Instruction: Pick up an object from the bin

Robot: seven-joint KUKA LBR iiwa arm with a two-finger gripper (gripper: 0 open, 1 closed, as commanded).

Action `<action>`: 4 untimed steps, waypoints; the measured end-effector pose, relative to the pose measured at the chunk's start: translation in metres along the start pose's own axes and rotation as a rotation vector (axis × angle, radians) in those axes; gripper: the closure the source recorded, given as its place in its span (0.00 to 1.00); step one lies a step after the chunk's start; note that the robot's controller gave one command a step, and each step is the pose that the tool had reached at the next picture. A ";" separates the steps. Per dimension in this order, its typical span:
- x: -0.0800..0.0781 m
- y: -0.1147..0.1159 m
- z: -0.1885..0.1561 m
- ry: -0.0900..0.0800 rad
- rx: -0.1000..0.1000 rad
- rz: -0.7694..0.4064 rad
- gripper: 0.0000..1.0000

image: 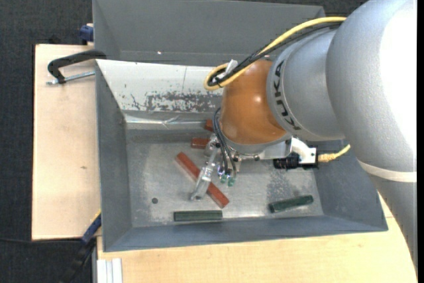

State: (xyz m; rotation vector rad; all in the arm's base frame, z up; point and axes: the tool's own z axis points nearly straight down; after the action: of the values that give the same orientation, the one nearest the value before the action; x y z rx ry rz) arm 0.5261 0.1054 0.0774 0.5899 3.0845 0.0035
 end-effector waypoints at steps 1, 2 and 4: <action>0.017 0.002 0.007 0.002 0.001 -0.051 1.00; 0.017 0.002 0.007 0.002 0.001 -0.052 1.00; 0.018 0.002 -0.006 0.001 0.001 -0.051 1.00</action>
Offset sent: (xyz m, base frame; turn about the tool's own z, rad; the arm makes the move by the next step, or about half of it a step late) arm 0.0000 0.0000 0.0000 0.0000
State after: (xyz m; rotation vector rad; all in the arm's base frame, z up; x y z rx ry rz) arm 0.5106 0.1140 0.0836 0.5107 3.0998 0.0020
